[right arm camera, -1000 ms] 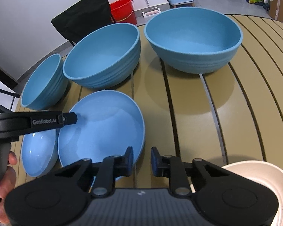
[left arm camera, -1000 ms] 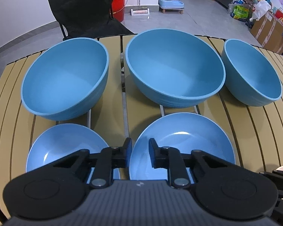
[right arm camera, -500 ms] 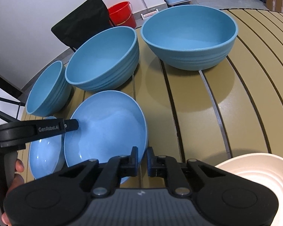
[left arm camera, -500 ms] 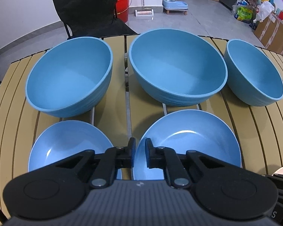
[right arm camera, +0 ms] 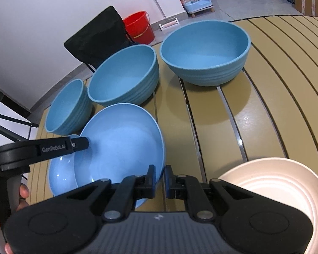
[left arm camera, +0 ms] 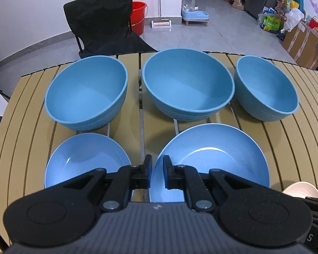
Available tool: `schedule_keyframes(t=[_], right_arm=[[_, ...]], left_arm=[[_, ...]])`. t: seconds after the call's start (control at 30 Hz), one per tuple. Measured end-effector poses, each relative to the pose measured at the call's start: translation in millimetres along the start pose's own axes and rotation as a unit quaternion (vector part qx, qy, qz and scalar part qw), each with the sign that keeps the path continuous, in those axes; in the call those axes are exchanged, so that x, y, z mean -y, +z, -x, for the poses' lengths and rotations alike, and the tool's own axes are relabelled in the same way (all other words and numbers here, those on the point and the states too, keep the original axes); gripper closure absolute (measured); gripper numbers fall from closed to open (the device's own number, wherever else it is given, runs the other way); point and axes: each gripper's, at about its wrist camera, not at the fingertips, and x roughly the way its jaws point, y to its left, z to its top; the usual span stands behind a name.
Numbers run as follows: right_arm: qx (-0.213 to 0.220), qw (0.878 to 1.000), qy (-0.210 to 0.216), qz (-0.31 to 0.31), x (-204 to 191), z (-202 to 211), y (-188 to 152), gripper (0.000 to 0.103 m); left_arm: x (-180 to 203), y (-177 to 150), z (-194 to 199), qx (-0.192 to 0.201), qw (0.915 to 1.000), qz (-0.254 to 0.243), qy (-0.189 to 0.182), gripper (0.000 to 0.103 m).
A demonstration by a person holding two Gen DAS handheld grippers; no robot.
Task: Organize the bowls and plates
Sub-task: 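Lift the blue plate and carry it over the cream plate with the left gripper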
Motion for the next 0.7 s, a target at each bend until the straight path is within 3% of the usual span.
schedule_keyframes(t=[0.7], right_arm=[[0.048, 0.999, 0.007, 0.005, 14.9, 83.5, -36.5, 0.095]], left_arm=[[32.5, -38.5, 78.2, 0.044, 0.9987, -0.019, -0.017, 0.092]])
